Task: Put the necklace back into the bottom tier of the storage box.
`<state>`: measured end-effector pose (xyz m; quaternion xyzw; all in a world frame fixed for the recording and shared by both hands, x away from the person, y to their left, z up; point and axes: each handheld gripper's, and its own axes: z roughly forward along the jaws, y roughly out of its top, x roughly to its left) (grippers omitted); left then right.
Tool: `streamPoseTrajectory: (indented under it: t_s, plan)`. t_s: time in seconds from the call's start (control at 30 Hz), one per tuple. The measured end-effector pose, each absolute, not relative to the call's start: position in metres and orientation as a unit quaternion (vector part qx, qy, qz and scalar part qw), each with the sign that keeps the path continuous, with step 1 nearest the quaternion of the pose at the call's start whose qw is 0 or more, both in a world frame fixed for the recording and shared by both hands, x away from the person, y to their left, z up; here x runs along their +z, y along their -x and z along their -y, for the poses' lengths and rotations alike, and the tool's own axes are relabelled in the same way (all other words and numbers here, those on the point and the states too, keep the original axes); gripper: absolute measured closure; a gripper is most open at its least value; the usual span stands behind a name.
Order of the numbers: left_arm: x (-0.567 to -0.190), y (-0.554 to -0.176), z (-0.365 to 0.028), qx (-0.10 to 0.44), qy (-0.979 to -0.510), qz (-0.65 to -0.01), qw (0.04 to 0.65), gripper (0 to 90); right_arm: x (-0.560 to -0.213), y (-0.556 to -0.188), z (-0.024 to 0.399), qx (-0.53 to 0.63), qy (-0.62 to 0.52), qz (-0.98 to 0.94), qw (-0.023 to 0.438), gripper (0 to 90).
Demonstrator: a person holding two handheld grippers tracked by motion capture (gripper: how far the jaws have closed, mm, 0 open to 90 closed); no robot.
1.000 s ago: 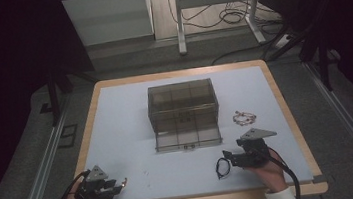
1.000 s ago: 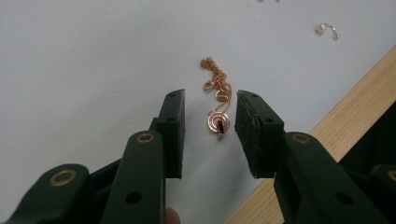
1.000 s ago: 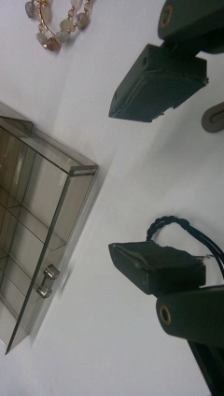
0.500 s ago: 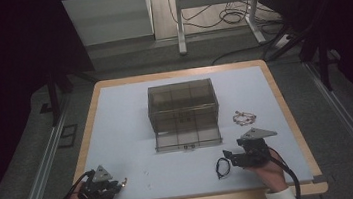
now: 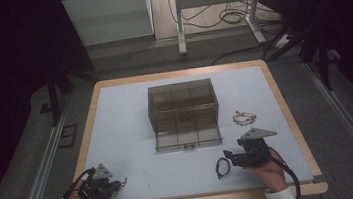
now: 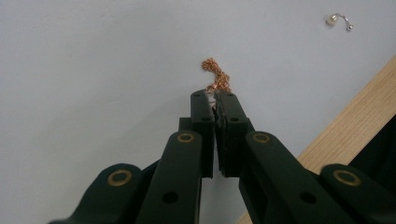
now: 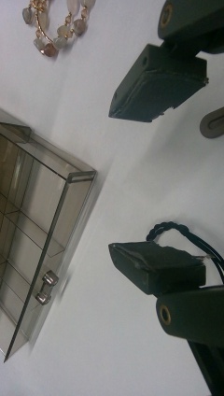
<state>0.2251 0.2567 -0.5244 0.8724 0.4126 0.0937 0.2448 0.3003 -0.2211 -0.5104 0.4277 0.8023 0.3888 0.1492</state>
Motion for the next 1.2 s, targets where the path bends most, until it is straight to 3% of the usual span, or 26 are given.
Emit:
streamPoseTrajectory:
  t_s: [1.2]
  plan:
    - [-0.486, -0.251, -0.265, 0.092, -0.854, -0.409, 0.308, 87.4, -0.51, -0.301, 0.224, 0.389, -0.432, -0.799, 0.154, 29.0]
